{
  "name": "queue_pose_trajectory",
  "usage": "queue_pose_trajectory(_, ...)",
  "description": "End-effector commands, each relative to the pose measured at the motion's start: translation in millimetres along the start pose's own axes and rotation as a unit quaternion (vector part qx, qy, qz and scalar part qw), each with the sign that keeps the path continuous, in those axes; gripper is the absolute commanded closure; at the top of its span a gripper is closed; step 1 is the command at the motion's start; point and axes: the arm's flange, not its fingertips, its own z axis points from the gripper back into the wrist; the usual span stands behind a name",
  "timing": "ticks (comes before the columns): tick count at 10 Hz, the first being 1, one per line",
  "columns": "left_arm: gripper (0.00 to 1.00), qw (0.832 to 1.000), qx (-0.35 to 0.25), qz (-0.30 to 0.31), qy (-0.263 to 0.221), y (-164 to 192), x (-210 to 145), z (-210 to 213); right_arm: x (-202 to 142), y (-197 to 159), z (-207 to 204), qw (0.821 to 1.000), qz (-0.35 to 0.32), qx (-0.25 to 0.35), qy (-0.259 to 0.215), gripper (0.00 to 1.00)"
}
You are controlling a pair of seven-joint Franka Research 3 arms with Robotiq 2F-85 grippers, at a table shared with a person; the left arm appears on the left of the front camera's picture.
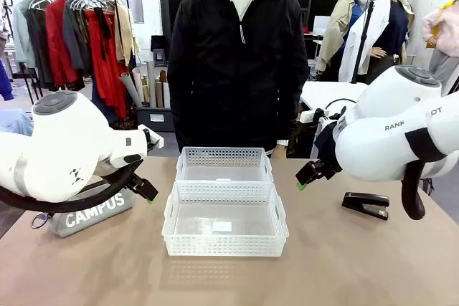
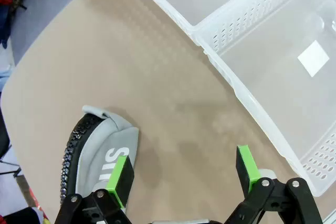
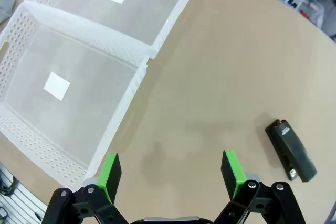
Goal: Distribute items into two baskets.
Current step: Pick up the Pencil pouch that the person points to.
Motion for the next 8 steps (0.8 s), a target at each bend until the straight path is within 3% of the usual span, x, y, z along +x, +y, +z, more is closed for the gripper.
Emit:
queue_pose_trajectory(1, 0.00, 1.000, 0.000, 0.000, 0.000, 0.2, 0.0, 0.4, 0.4, 0.8, 0.2, 1.000, -0.006, -0.004, 0.001, 0.00)
queue_pose_trajectory(8, 0.00, 1.000, 0.000, 0.000, 0.000, 0.2, 0.0, 0.4, 0.4, 0.8, 0.2, 1.000, -0.006, -0.004, 0.001, 0.00)
